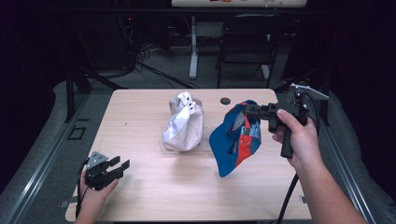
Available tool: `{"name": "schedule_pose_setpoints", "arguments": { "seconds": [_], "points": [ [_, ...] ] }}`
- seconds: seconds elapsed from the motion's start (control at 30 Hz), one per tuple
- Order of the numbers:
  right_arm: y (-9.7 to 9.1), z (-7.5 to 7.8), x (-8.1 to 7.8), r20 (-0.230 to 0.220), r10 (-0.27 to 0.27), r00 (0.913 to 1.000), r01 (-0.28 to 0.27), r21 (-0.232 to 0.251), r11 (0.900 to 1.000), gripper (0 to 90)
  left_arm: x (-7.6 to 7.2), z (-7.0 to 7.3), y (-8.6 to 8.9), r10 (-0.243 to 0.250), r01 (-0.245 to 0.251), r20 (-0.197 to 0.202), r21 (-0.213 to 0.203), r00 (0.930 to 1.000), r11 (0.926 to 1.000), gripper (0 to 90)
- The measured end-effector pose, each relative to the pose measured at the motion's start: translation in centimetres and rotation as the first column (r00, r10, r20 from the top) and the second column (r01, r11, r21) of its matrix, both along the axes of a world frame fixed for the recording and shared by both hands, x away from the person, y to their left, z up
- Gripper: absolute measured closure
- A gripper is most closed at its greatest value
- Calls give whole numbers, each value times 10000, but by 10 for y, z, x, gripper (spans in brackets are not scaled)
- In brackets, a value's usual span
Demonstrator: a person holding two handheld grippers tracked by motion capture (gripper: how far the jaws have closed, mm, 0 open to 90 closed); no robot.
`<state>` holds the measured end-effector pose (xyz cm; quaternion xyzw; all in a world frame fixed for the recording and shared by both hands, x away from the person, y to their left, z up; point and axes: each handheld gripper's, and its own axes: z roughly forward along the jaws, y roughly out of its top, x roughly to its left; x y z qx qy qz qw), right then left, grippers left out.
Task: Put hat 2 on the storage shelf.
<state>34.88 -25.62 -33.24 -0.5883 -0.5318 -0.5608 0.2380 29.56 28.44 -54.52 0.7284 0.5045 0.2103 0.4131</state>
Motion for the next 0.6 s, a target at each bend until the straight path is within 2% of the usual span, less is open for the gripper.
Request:
{"name": "schedule_pose_setpoints", "arguments": {
  "seconds": [0.4,0.6],
  "points": [
    [-5,15,33,81,-925,9957,927,-316,9952,782,1,0,0,-78,79,-111,66,9999,9999,527],
    [-7,13,48,-83,-1286,9917,1284,-214,9915,782,1,0,0,-82,82,-112,84,9999,9999,527]
  ]
}}
